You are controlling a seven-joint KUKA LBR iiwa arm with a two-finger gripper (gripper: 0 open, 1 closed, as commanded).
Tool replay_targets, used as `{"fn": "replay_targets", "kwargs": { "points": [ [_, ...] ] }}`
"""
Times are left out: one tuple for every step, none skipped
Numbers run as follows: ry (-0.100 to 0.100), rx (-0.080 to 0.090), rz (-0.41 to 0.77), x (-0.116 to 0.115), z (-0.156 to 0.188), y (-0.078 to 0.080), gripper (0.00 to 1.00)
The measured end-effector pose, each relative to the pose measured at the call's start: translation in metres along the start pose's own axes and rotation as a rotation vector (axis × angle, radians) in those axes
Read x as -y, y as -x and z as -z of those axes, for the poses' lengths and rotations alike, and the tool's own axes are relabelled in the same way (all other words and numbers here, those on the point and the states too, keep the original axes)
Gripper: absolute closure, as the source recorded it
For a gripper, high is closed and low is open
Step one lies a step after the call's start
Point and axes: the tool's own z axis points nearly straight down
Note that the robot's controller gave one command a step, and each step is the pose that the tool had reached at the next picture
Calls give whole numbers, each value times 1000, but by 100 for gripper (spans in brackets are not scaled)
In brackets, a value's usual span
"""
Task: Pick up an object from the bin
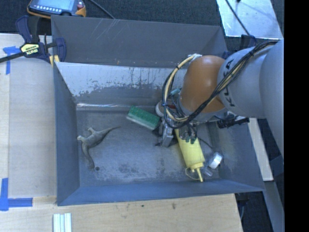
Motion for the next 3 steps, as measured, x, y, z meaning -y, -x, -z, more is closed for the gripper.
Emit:
{"fn": "replay_targets", "kwargs": {
  "points": [
    [-6,1,2,-32,11,18,100],
    [3,2,17,-43,21,27,100],
    [-4,4,-35,-48,44,23,100]
  ]
}}
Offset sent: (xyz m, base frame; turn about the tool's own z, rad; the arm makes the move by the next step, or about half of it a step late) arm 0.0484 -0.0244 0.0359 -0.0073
